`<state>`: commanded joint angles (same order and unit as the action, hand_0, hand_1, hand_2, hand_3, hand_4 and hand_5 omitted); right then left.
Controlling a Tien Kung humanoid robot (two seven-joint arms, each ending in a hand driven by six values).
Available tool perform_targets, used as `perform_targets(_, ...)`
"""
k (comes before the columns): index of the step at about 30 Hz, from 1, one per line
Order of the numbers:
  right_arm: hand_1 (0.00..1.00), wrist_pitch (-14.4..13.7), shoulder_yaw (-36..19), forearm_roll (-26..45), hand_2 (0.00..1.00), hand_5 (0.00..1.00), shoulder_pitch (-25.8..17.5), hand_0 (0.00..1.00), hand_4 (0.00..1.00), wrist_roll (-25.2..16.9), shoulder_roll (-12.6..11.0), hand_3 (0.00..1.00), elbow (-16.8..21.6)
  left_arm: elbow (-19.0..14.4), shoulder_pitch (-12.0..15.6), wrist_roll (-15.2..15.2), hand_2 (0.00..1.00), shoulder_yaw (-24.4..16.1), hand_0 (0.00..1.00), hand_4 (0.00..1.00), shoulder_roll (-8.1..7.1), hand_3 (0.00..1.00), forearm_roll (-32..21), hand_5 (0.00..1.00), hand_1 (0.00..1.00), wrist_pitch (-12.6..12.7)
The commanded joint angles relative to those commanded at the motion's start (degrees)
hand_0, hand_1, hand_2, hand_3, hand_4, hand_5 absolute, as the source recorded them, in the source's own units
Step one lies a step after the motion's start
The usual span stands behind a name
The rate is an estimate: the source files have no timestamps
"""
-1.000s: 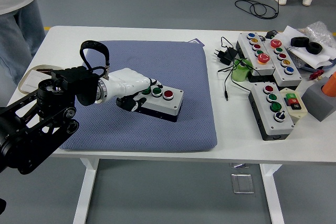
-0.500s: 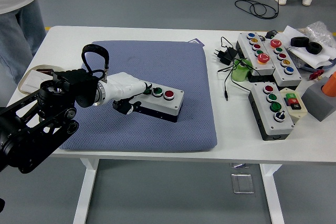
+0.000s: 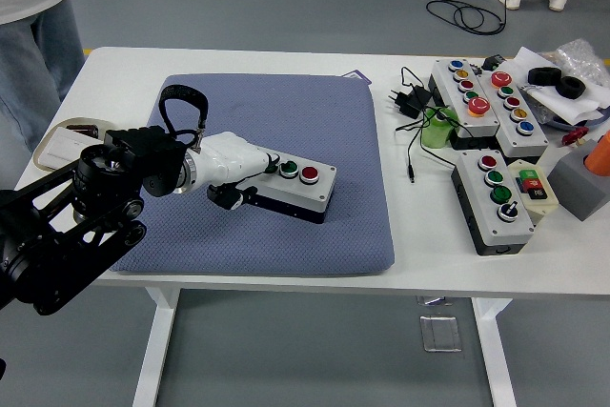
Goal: Pick up the button,place it on the desk,press the button,press the button
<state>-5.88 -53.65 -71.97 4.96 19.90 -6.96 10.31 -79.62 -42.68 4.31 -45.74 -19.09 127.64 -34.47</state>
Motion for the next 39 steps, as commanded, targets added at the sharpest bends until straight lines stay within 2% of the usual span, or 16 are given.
perform_targets(4, 0.466, 0.0, 0.0, -0.1, 0.617, 0.222, 0.0, 0.643, 0.299, 0.0, 0.0, 0.561, 0.0, 0.6, -0.1, 0.1, 0.047, 0.3, 0.111, 0.393, 0.03, 0.9, 1.1, 0.002, 0.006, -0.6)
perform_targets(6, 0.465, 0.0, 0.0, -0.1, 0.617, 0.223, 0.0, 0.642, 0.3, 0.0, 0.0, 0.561, 0.0, 0.7, -0.1, 0.1, 0.048, 0.5, 0.11, 0.403, 0.01, 0.869, 1.3, 0.002, 0.008, -0.8)
perform_targets(11, 0.465, 0.0, -0.2, -0.2, 0.616, 0.223, -0.1, 0.643, 0.3, 0.0, 0.0, 0.561, 0.0, 0.6, 0.0, 0.0, 0.048, 0.3, 0.111, 0.405, 0.1, 0.877, 1.4, 0.002, 0.009, -0.3)
perform_targets(16, 0.465, 0.0, -0.1, -0.1, 0.616, 0.223, -0.1, 0.643, 0.3, 0.0, 0.0, 0.561, 0.0, -0.6, 0.3, 0.1, 0.048, -1.0, 0.111, 0.405, 0.13, 0.877, 0.6, 0.002, 0.009, 2.5)
perform_targets(17, 0.465, 0.0, -0.1, -0.1, 0.617, 0.224, -0.1, 0.642, 0.3, 0.0, 0.0, 0.561, 0.0, -1.0, 0.3, 0.1, 0.05, -1.4, 0.11, 0.397, 0.16, 0.939, 0.1, 0.002, 0.008, 3.4)
perform_targets(22, 0.465, 0.0, -0.1, 0.0, 0.617, 0.224, -0.3, 0.642, 0.3, 0.0, 0.0, 0.561, 0.0, -2.6, 0.4, 0.0, 0.05, -2.4, 0.11, 0.397, 0.26, 0.939, -1.2, 0.002, 0.008, 5.5)
perform_targets(29, 0.465, 0.1, 0.0, -0.2, 0.617, 0.223, -0.5, 0.642, 0.301, 0.1, 0.0, 0.562, 0.0, -3.6, 0.3, -0.3, 0.048, -0.4, 0.111, 0.4, 0.63, 0.933, -2.3, 0.002, 0.008, 5.0)
perform_targets(39, 0.464, 0.0, 0.1, 0.0, 0.618, 0.223, -0.6, 0.641, 0.302, 0.0, 0.0, 0.562, 0.0, -1.6, 0.0, -0.5, 0.049, 1.4, 0.111, 0.4, 1.31, 0.933, -2.1, 0.002, 0.009, 4.6)
